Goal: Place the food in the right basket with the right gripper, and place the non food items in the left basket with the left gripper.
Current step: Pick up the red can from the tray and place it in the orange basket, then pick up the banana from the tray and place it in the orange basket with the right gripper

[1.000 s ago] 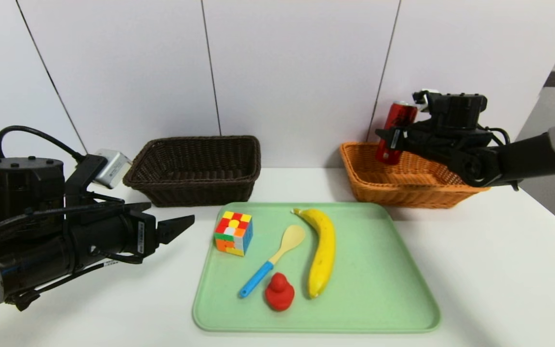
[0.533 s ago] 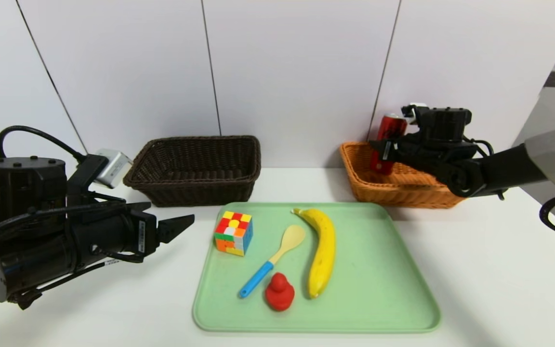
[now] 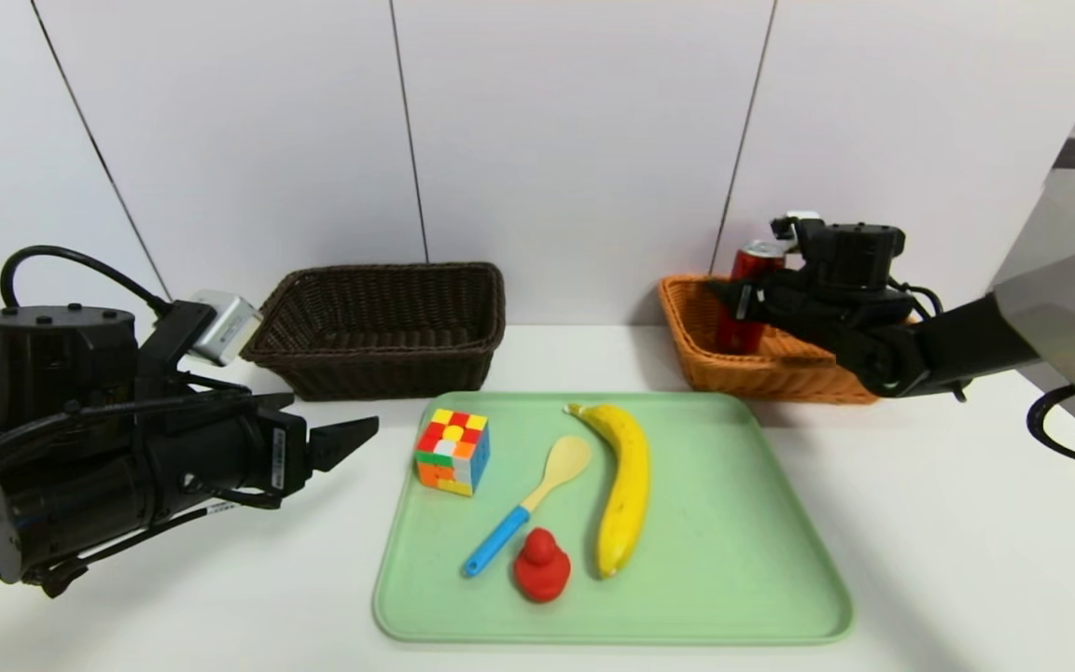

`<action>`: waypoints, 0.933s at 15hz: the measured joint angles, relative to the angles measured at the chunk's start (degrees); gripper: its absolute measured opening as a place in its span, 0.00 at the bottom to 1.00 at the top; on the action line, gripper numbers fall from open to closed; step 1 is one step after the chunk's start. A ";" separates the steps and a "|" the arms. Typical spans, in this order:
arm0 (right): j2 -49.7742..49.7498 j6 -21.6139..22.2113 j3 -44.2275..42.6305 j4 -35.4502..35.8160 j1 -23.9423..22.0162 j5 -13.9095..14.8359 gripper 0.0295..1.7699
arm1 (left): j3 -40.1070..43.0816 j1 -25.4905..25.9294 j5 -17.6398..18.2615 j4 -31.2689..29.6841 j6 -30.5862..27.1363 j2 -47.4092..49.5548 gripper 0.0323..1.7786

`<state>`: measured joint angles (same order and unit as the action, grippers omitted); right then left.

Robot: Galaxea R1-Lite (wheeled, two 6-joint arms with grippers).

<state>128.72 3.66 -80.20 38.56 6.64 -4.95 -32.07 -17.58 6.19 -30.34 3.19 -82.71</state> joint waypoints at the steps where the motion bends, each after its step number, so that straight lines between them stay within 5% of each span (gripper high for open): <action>1: 0.16 0.02 0.27 0.68 0.00 -0.06 0.75 | 0.05 0.00 0.00 0.02 0.02 -0.02 0.95; 8: -6.50 -0.60 3.11 -2.40 1.06 -0.09 0.88 | -0.23 0.00 -1.10 0.00 0.00 0.13 0.95; 14: -25.20 -1.46 -2.46 -23.65 2.47 0.13 0.92 | -1.33 -1.21 -2.08 0.96 0.85 1.65 0.95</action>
<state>103.52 2.19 -82.66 14.91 9.12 -4.82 -33.40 -18.79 4.11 -29.38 4.05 -81.07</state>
